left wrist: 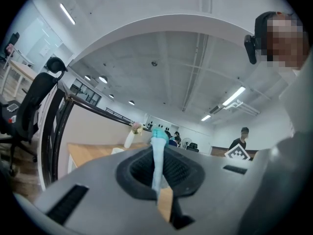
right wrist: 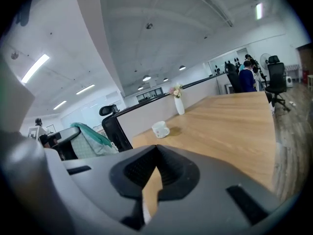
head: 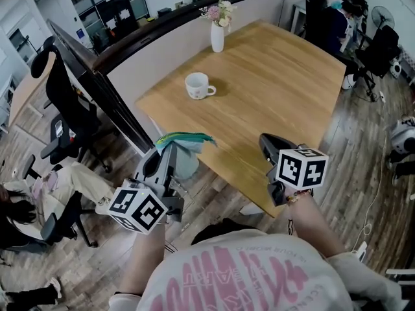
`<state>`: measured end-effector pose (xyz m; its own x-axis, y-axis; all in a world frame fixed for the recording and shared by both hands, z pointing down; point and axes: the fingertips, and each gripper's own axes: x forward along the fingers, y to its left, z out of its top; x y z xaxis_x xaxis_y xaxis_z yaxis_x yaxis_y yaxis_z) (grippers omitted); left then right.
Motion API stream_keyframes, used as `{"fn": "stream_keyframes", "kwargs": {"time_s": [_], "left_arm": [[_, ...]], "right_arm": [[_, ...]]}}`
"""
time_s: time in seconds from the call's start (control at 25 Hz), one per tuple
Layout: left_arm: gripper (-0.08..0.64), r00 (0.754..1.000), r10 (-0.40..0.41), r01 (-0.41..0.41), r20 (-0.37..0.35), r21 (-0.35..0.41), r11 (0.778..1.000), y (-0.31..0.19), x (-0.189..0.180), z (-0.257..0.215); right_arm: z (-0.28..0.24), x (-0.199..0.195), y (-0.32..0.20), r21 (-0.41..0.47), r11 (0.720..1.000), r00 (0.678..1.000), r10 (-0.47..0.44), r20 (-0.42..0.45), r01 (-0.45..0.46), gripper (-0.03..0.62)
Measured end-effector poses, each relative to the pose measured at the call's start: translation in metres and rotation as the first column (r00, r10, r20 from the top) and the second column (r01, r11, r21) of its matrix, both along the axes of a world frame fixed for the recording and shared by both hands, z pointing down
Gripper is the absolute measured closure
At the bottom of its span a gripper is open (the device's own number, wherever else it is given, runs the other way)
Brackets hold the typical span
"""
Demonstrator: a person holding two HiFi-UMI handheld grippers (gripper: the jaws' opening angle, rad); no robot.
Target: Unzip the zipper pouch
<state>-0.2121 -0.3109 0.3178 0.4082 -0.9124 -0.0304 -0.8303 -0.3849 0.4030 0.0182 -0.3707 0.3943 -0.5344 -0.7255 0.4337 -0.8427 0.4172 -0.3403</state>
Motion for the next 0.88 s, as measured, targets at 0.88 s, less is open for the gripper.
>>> {"fn": "stream_keyframes", "kwargs": {"time_s": [0.88], "left_arm": [[0.555,0.997,0.030,-0.026,-0.066,0.056,0.998,-0.007,0.006,-0.020]], "right_arm": [[-0.029,0.010,-0.006,0.102,0.995,0.998,0.007,-0.061,0.000,0.595]]}}
